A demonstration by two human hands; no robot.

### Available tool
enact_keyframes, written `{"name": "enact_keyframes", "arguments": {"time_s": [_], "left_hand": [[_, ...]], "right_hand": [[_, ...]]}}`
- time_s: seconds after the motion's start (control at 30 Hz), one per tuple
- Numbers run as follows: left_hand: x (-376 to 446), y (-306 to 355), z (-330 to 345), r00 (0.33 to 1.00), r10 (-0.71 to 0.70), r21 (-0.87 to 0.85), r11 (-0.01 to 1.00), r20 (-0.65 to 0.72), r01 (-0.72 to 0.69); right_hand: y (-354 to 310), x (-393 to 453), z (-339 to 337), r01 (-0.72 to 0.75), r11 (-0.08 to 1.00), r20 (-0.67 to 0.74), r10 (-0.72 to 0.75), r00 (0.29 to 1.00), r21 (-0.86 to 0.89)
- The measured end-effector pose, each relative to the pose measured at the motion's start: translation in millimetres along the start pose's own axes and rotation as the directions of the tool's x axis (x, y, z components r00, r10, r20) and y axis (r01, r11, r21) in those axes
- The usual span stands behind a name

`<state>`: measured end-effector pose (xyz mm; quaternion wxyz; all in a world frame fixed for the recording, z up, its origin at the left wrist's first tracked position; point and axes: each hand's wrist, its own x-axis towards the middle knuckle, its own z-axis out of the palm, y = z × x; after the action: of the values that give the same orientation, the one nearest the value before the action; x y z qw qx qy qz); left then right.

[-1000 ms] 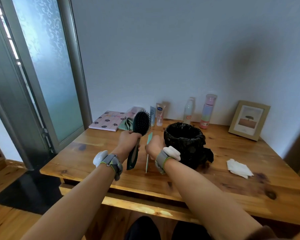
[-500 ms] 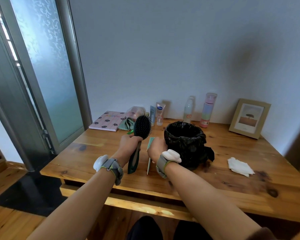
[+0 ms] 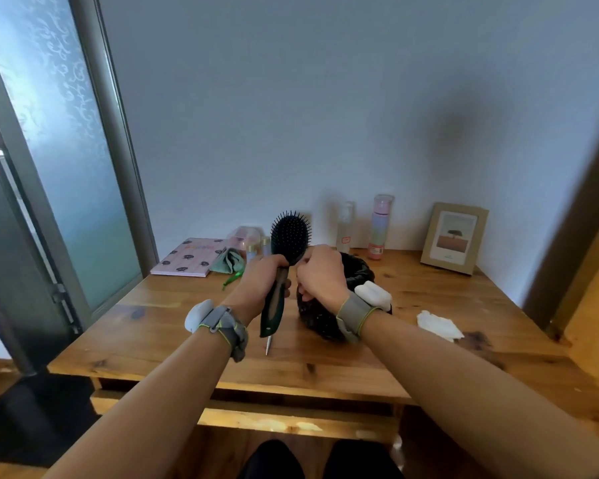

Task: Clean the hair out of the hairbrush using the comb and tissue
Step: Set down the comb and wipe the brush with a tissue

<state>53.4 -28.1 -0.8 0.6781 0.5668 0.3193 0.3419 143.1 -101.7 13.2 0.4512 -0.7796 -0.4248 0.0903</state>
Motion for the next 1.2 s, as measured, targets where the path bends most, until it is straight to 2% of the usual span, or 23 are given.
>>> {"name": "enact_keyframes", "arguments": {"time_s": [0.17, 0.5, 0.7, 0.9, 1.07, 1.2], "left_hand": [[-1.1, -2.7, 55.0, 0.992, -0.033, -0.069, 0.997, 0.118, 0.041], [-7.8, -30.0, 152.8, 0.963, -0.051, -0.011, 0.998, 0.266, 0.056], [-12.7, -56.0, 167.8, 0.942, -0.119, 0.001, 0.992, 0.315, 0.125], [-9.2, -87.1, 176.7, 0.938, -0.148, -0.016, 0.987, 0.313, 0.161], [-5.9, -103.3, 178.4, 0.94, -0.16, -0.005, 0.986, 0.301, 0.169], [-4.8, -110.1, 178.1, 0.941, -0.169, -0.028, 0.982, 0.292, 0.185]], "right_hand": [[32.4, 12.9, -58.5, -0.018, 0.999, -0.049, 0.02, 0.999, 0.031], [117.7, 17.9, -156.5, -0.068, 0.962, -0.041, 0.059, 0.997, -0.264], [162.2, 19.9, -167.6, -0.086, 0.855, 0.025, 0.115, 0.993, -0.511], [191.6, 19.3, -153.2, -0.143, 0.776, 0.085, 0.245, 0.966, -0.615], [204.4, 15.1, -143.1, -0.166, 0.744, 0.023, 0.237, 0.971, -0.648], [207.4, 15.3, -145.0, -0.198, 0.821, -0.027, 0.217, 0.976, -0.536]]}}
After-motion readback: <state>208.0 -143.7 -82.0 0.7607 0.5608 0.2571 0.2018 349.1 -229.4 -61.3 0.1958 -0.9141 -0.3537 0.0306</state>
